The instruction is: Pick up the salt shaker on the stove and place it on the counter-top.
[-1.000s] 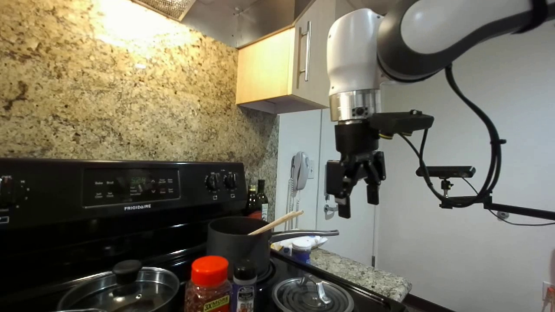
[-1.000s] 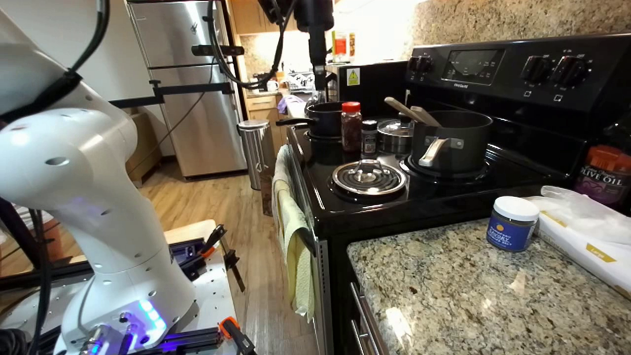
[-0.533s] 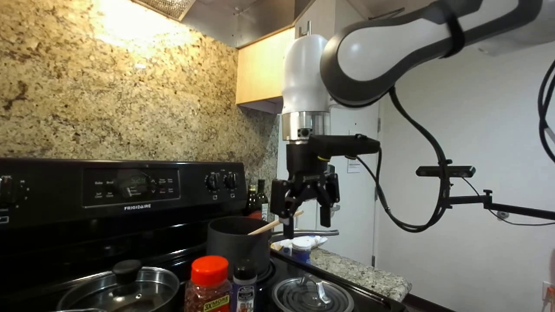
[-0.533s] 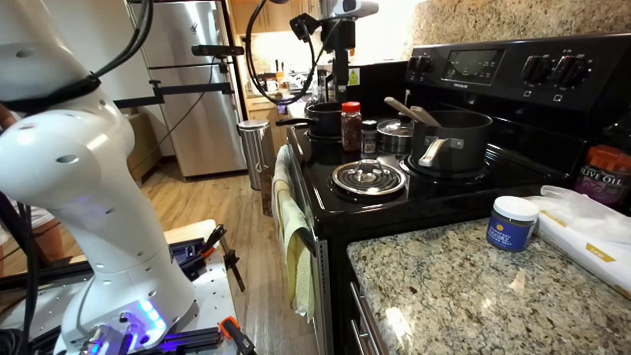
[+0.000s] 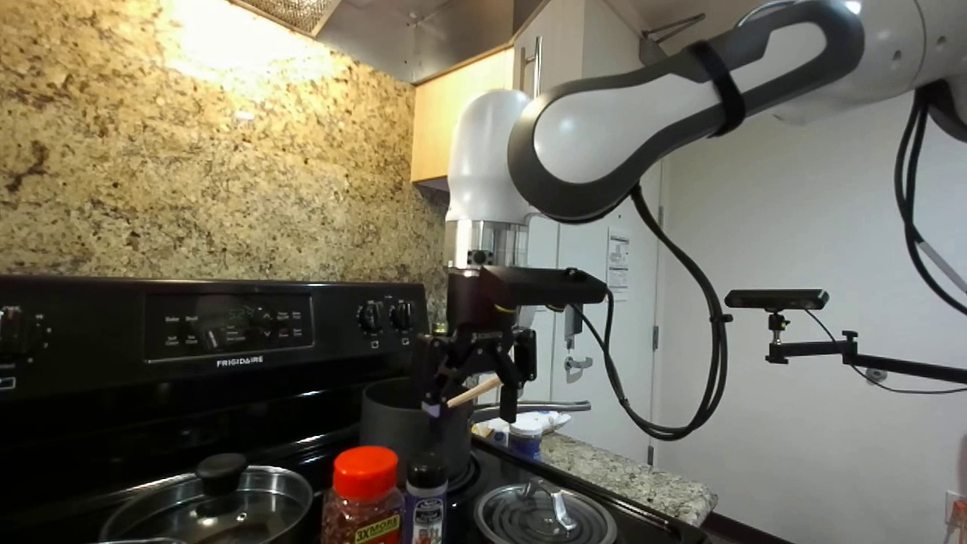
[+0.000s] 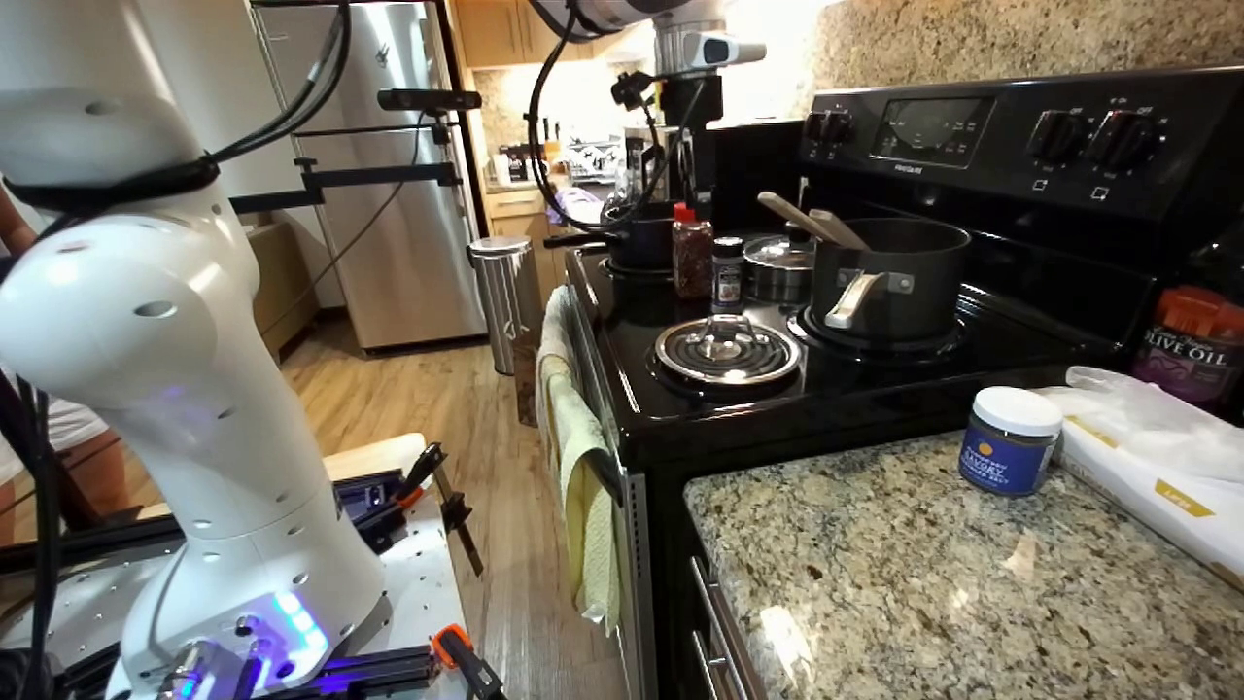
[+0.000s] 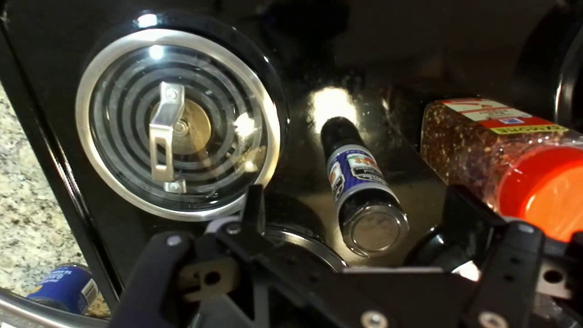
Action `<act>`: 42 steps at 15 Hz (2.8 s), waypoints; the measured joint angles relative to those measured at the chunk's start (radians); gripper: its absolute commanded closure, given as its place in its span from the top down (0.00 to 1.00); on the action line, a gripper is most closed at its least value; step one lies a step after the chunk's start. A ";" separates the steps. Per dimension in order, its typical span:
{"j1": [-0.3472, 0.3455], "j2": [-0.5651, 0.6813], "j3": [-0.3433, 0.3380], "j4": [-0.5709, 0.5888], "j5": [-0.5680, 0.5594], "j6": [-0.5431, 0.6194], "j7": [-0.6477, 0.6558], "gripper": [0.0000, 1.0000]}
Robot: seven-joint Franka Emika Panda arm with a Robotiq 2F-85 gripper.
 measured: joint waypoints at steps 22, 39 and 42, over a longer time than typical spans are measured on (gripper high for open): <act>0.042 0.193 -0.071 0.191 -0.017 -0.062 -0.075 1.00; 0.078 0.191 -0.081 0.124 0.049 0.090 -0.120 1.00; 0.089 0.170 -0.081 0.083 0.049 0.110 -0.103 1.00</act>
